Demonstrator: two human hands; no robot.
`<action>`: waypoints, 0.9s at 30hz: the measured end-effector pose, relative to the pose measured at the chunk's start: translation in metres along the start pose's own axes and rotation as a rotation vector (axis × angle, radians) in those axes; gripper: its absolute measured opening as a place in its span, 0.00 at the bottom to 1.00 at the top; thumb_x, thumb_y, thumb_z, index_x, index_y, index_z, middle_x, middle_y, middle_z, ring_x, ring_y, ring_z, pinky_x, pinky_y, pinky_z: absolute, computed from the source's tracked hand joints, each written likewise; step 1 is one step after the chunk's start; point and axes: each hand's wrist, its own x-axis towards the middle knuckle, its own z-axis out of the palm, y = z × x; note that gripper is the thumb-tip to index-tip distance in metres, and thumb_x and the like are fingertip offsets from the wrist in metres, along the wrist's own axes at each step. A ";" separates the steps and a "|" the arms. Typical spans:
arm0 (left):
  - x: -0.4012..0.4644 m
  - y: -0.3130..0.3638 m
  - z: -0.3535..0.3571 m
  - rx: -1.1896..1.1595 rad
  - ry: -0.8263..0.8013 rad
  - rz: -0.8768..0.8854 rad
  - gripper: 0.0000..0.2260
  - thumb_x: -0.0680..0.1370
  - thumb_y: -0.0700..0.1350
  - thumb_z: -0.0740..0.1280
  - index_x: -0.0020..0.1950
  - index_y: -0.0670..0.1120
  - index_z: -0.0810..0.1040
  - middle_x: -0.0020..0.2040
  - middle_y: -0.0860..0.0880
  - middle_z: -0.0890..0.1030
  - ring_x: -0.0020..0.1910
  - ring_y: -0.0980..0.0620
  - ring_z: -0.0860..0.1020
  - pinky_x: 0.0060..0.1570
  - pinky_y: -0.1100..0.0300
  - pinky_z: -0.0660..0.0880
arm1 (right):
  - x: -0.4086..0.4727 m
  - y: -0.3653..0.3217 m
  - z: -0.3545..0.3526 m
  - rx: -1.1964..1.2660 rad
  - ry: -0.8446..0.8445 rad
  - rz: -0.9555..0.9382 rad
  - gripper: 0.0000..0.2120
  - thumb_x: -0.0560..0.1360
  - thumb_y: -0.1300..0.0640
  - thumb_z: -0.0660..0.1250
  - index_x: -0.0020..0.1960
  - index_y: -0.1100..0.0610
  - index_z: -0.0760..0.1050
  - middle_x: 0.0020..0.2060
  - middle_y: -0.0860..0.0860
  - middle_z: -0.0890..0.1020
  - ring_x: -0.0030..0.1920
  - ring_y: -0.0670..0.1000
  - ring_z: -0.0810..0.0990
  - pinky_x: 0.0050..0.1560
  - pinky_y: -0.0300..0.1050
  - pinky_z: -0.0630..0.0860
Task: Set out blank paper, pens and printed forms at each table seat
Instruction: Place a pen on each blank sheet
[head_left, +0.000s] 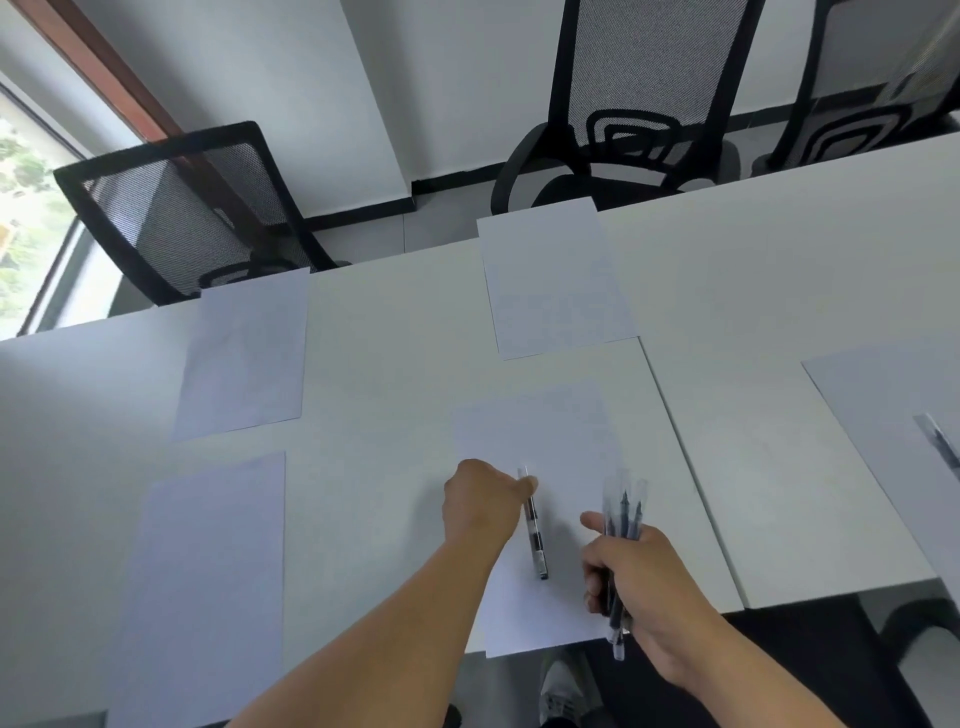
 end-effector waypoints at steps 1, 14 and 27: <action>0.001 -0.002 0.000 -0.010 0.001 -0.001 0.16 0.77 0.52 0.79 0.37 0.46 0.78 0.45 0.39 0.89 0.35 0.45 0.78 0.46 0.49 0.84 | -0.001 0.000 0.001 0.006 -0.006 -0.004 0.25 0.79 0.69 0.62 0.74 0.54 0.73 0.33 0.57 0.74 0.34 0.54 0.74 0.42 0.51 0.75; -0.003 -0.006 -0.033 -0.142 -0.033 0.065 0.17 0.76 0.53 0.77 0.37 0.48 0.74 0.36 0.47 0.77 0.36 0.50 0.73 0.41 0.55 0.73 | -0.016 -0.009 0.040 -0.114 -0.044 -0.144 0.06 0.89 0.58 0.60 0.63 0.55 0.74 0.44 0.55 0.89 0.36 0.53 0.78 0.41 0.48 0.81; -0.047 -0.044 -0.164 -0.203 0.226 0.032 0.17 0.79 0.55 0.73 0.35 0.49 0.75 0.34 0.48 0.78 0.32 0.50 0.73 0.38 0.56 0.75 | -0.056 -0.044 0.148 -0.183 -0.181 -0.259 0.13 0.87 0.54 0.66 0.55 0.64 0.79 0.37 0.58 0.84 0.34 0.53 0.82 0.40 0.50 0.86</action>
